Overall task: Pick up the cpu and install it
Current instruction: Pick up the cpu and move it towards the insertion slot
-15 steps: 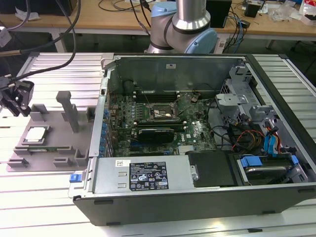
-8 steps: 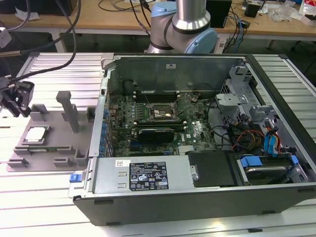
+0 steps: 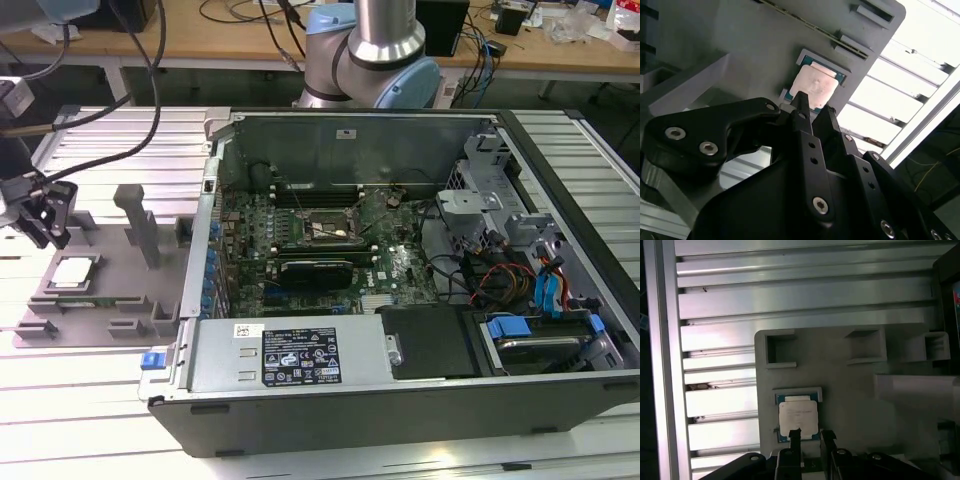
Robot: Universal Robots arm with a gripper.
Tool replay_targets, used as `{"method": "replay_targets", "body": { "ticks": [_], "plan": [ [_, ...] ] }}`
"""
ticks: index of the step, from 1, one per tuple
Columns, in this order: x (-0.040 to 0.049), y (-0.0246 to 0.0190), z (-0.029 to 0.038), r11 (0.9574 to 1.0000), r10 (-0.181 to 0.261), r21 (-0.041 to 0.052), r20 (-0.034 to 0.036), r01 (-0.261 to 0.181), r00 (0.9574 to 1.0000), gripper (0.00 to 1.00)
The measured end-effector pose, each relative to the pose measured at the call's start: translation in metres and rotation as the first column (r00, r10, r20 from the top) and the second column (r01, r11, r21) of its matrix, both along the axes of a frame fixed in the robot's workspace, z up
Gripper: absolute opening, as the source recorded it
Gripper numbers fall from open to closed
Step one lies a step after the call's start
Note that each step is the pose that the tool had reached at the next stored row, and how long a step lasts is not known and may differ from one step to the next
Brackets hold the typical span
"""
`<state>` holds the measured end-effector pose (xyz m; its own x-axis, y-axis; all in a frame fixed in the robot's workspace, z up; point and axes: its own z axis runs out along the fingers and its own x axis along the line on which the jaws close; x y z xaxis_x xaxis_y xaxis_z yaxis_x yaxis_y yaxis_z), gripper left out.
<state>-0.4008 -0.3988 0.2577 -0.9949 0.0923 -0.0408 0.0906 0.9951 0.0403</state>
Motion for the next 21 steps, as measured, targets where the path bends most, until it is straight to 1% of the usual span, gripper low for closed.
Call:
{"method": "replay_targets", "body": {
  "ticks": [1, 2, 8, 14, 15, 16, 18, 21],
  "plan": [
    [0.0, 0.0, -0.0039, 1.0, 0.0, 0.0001, 0.0001, 0.0, 1.0, 0.3],
    [0.0, 0.0, -0.0062, 1.0, 0.0, 0.0, 0.0001, 0.0, 1.0, 0.3],
    [0.0, 0.0, -0.0072, 1.0, 0.0, -0.0002, -0.0001, 0.0, 1.0, 0.3],
    [0.0, 0.0, -0.0075, 1.0, 0.0, -0.0002, 0.0, 0.0, 1.0, 0.68],
    [0.0, 0.0, -0.0075, 1.0, 0.0, -0.0002, 0.0, 0.0, 1.0, 0.68],
    [0.0, 0.0, -0.0098, 1.0, 0.0, -0.0001, 0.0002, 0.0, 1.0, 0.68],
    [0.0, 0.0, -0.0119, 1.0, 0.002, -0.0007, 0.0001, -0.002, 1.0, 0.68],
    [0.0, 0.0, -0.0189, 1.0, 0.006, -0.0045, -0.0001, -0.006, 1.0, 0.68]
  ]
}}
